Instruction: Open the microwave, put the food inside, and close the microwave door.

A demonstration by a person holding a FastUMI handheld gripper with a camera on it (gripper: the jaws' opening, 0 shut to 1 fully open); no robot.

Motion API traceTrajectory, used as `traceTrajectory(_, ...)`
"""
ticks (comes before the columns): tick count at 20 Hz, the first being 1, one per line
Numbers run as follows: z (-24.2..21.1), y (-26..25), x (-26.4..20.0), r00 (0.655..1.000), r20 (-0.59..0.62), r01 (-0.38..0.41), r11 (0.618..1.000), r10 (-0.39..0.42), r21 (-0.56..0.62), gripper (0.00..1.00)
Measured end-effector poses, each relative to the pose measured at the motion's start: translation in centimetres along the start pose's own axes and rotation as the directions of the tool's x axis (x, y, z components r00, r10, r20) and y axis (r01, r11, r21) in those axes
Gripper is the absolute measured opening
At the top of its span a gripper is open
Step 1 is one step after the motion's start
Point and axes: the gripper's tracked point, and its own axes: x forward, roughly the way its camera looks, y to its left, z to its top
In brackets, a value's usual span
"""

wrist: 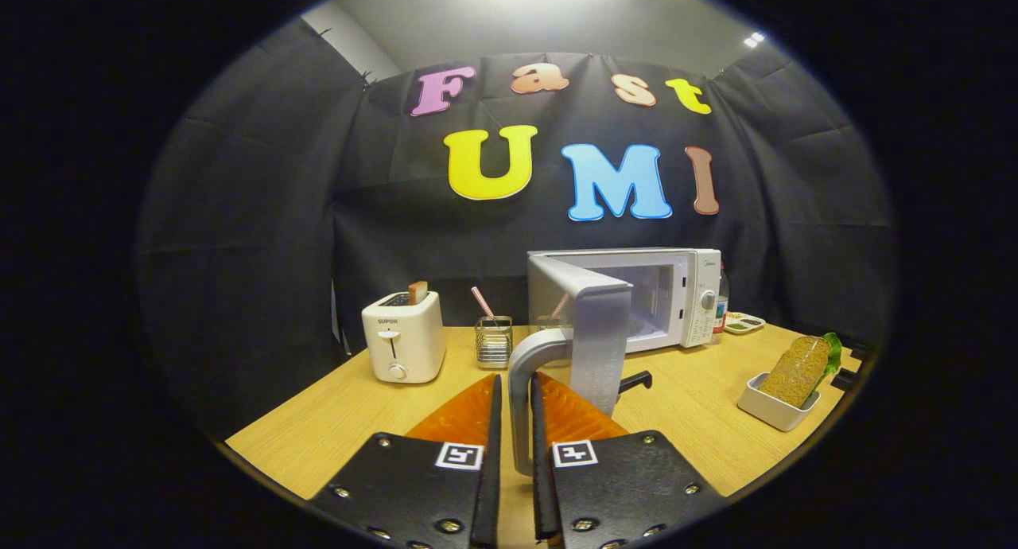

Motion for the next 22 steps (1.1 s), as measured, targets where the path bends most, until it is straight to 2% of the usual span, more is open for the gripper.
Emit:
traceTrajectory(2,1.1,0.5,-1.0,0.998,0.027,-0.056,0.998,0.057,-0.018,0.33)
traceTrajectory(3,1.5,0.4,-1.7,0.997,0.033,-0.067,0.997,0.068,-0.038,0.49)
traceTrajectory(4,1.3,0.0,-1.8,0.996,0.031,-0.082,0.994,0.085,-0.066,0.52)
traceTrajectory(10,1.9,-3.1,-4.0,0.975,0.082,-0.192,0.971,0.205,-0.144,0.52)
traceTrajectory(14,1.2,-7.7,-4.7,0.975,0.057,-0.207,0.969,0.216,-0.134,0.50)
traceTrajectory(17,1.8,-13.0,-5.0,0.980,0.077,-0.172,0.979,0.181,-0.113,0.50)
traceTrajectory(22,0.1,-24.3,-4.3,0.996,0.082,-0.014,0.990,0.026,-0.140,0.50)
